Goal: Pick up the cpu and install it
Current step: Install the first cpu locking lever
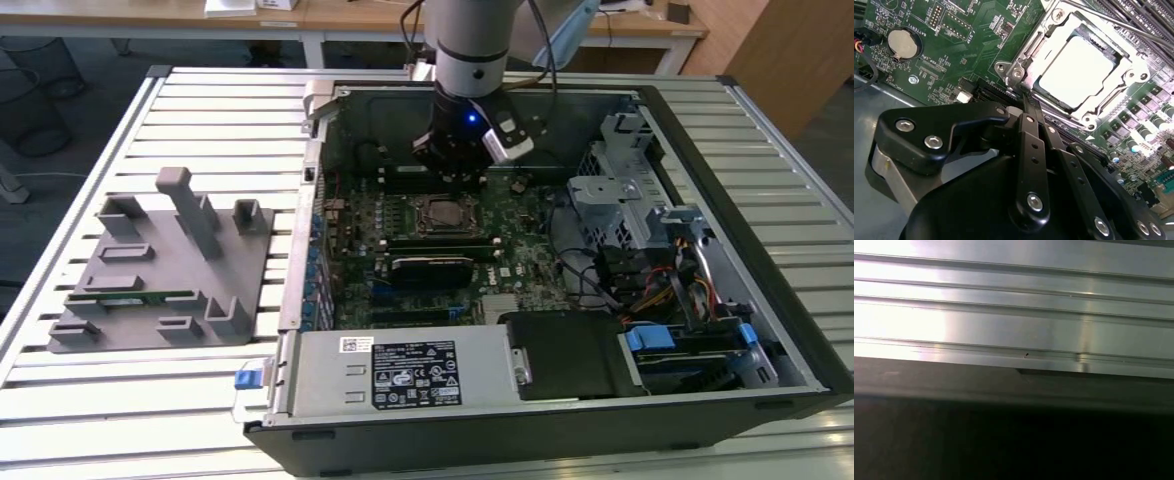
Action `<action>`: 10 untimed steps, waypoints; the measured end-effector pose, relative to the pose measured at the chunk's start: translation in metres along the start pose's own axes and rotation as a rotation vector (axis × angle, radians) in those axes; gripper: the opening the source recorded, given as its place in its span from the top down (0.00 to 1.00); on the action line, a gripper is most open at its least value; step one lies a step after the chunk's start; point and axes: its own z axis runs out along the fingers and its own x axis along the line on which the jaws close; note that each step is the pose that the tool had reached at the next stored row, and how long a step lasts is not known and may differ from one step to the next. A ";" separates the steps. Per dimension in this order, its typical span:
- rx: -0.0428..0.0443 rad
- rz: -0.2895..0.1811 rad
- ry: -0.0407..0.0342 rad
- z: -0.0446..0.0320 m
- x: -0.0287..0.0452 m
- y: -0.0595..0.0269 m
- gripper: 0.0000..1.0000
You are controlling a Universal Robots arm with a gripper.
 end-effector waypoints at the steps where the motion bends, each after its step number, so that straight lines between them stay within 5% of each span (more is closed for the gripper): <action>1: 0.0001 0.000 0.0000 -0.0004 0.0000 0.0000 0.89; 4: 0.0032 0.000 0.0000 -0.0003 0.0000 0.0000 0.89; 10: 0.0326 0.000 0.0021 0.0016 -0.0001 -0.0003 0.89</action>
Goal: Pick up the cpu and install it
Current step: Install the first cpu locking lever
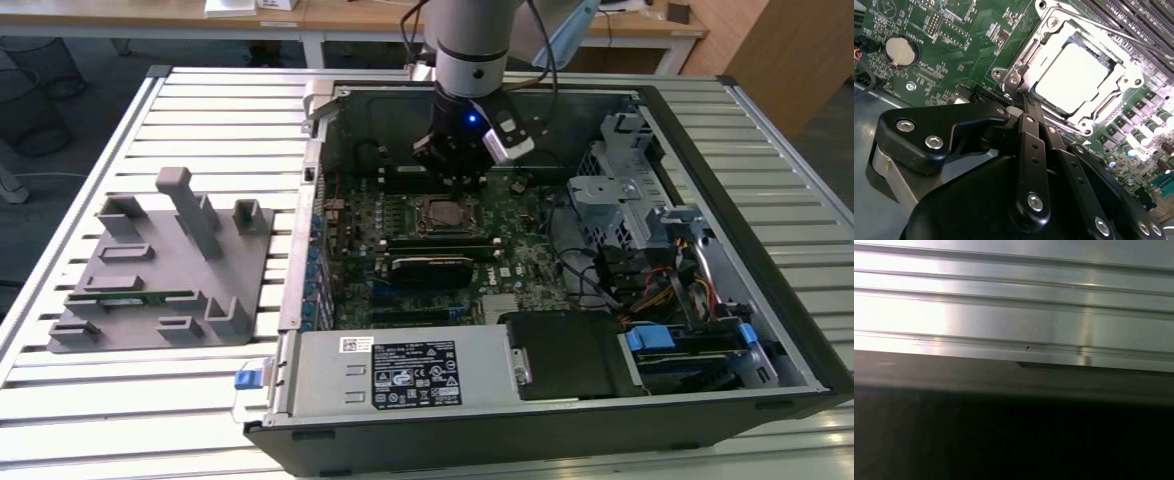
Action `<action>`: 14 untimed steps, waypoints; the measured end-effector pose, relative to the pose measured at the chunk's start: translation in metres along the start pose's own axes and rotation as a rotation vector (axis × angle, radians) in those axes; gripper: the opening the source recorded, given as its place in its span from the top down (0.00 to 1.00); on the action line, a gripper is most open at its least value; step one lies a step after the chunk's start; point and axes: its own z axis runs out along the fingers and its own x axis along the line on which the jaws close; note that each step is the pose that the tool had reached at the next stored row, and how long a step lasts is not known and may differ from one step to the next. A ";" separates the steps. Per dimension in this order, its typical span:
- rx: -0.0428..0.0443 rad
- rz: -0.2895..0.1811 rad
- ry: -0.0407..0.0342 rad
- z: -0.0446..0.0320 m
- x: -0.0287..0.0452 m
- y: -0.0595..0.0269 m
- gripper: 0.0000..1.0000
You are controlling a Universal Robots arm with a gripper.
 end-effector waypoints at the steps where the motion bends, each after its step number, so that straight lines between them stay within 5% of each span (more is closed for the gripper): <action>1: 0.0015 0.000 0.0002 0.0004 -0.0001 0.0000 0.89; 9: 0.0004 0.000 0.0008 0.0025 -0.0003 0.0001 0.89; 14: -0.0240 0.000 -0.0004 0.0028 -0.0004 0.0009 0.89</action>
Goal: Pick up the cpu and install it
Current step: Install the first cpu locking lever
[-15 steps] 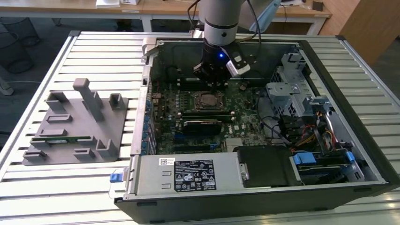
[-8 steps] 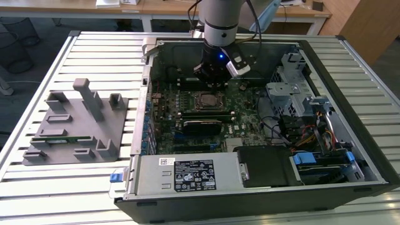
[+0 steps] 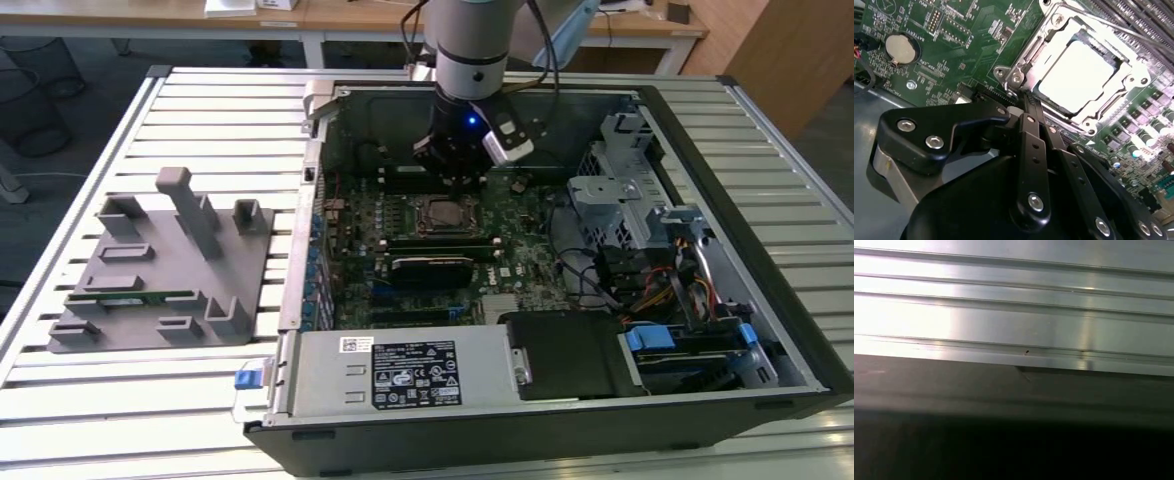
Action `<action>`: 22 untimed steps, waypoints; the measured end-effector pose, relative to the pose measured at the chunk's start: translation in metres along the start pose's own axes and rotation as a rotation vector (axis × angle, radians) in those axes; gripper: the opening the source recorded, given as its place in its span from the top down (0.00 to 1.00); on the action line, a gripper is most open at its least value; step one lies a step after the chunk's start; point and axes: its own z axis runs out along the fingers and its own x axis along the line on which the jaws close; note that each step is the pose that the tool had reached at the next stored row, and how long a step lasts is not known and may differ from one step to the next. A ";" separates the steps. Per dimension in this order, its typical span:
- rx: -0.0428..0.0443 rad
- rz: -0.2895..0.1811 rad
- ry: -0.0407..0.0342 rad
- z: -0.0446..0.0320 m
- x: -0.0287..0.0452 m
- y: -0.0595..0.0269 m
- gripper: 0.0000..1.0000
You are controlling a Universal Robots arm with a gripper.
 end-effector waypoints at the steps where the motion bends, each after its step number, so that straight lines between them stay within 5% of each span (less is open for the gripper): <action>1: -0.0049 0.000 -0.0001 -0.0001 0.0000 0.0001 0.89; 10: -0.0086 0.000 0.0010 -0.0079 -0.0001 0.0002 0.89; 22: -0.0085 0.000 0.0011 -0.0077 0.0000 -0.0025 0.89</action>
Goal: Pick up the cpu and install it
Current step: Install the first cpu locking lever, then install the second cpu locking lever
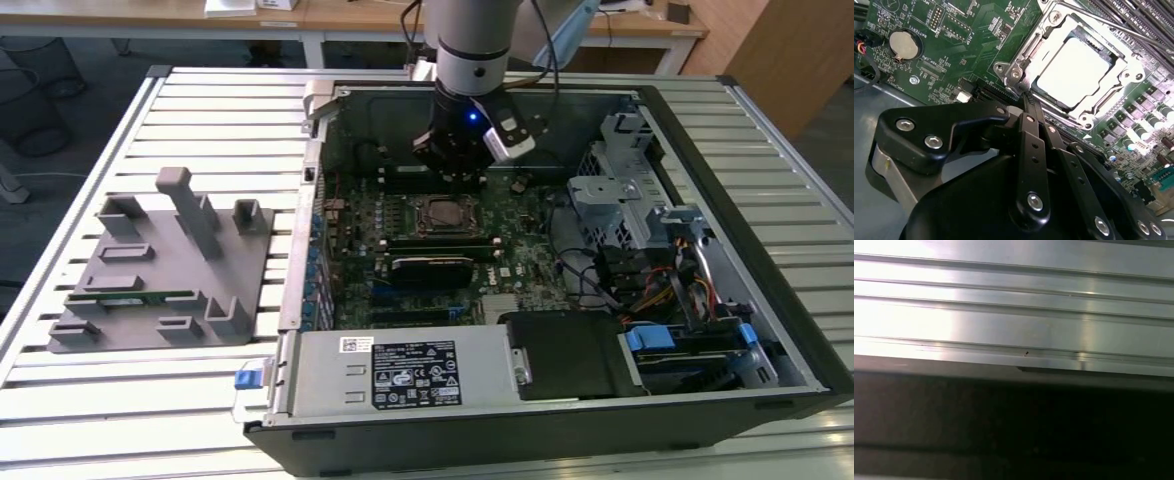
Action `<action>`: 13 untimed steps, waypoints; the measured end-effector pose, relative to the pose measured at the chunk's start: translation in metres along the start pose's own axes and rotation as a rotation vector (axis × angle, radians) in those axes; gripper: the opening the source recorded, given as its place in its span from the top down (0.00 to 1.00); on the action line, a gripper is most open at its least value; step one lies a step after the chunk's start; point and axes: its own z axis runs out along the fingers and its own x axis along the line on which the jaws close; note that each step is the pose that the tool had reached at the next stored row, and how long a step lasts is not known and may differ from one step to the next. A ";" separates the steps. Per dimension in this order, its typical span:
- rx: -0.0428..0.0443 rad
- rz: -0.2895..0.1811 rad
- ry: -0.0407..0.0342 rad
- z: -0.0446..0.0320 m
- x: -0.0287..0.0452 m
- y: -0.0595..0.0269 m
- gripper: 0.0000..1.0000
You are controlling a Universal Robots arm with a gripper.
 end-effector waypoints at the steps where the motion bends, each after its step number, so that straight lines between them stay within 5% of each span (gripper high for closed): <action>1: 0.0000 0.000 0.0000 0.0000 0.0000 -0.0002 0.89; 13: -0.0001 0.000 0.0000 -0.0001 -0.0001 -0.0077 0.89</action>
